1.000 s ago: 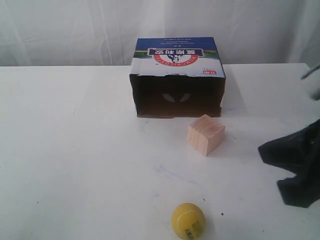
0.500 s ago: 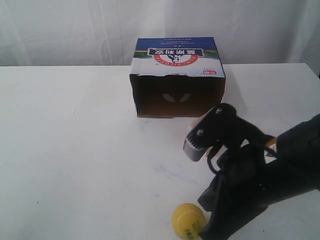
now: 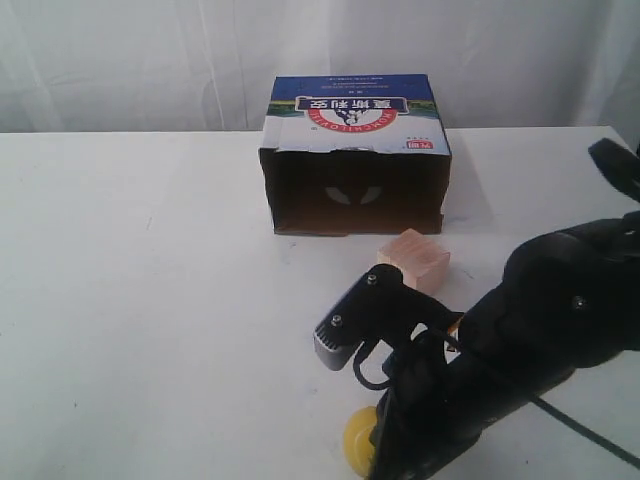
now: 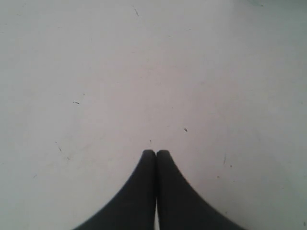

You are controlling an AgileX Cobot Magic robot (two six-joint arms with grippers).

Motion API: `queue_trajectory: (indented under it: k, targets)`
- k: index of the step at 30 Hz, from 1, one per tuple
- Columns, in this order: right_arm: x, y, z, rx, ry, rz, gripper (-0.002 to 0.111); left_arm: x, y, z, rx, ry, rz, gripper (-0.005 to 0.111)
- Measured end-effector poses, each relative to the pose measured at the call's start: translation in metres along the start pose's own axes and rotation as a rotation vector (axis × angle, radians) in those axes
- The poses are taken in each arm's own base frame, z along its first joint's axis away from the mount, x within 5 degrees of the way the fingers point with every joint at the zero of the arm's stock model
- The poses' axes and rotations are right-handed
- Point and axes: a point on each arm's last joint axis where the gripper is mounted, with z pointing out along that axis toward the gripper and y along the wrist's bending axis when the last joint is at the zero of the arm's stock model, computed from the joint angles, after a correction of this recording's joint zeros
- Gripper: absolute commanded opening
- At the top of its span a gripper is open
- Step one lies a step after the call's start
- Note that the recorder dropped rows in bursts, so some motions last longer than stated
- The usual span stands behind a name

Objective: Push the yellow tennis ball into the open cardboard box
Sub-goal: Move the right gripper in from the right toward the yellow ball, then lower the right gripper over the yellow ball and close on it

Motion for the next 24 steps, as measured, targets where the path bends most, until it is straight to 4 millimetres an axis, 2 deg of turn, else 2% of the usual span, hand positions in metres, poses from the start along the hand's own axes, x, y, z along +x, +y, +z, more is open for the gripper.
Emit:
queue_trajectory:
  k: [4, 10, 12, 16, 18, 21, 24]
  targets:
    - [-0.002, -0.004, 0.012, 0.016, 0.013, -0.001, 0.000, 0.000, 0.000, 0.000, 0.000, 0.000, 0.000, 0.000]
    - [-0.018, -0.012, 0.018, 0.081, -0.095, -0.022, 0.000, 0.000, 0.000, 0.000, 0.000, 0.000, 0.000, 0.000]
    - [-0.030, -0.015, 0.014, 0.101, -0.112, -0.062, 0.000, 0.000, 0.000, 0.000, 0.000, 0.000, 0.000, 0.000]
    - [-0.063, -0.018, -0.009, 0.144, -0.194, -0.105, 0.000, 0.000, 0.000, 0.000, 0.000, 0.000, 0.000, 0.000]
    - [-0.072, -0.019, -0.017, 0.160, -0.209, -0.113, 0.000, 0.000, 0.000, 0.000, 0.000, 0.000, 0.000, 0.000]
    - [-0.076, -0.019, -0.023, 0.165, -0.191, -0.099, 0.000, 0.000, 0.000, 0.000, 0.000, 0.000, 0.000, 0.000]
    - [-0.071, -0.019, -0.023, 0.151, -0.120, -0.081, 0.000, 0.000, 0.000, 0.000, 0.000, 0.000, 0.000, 0.000]
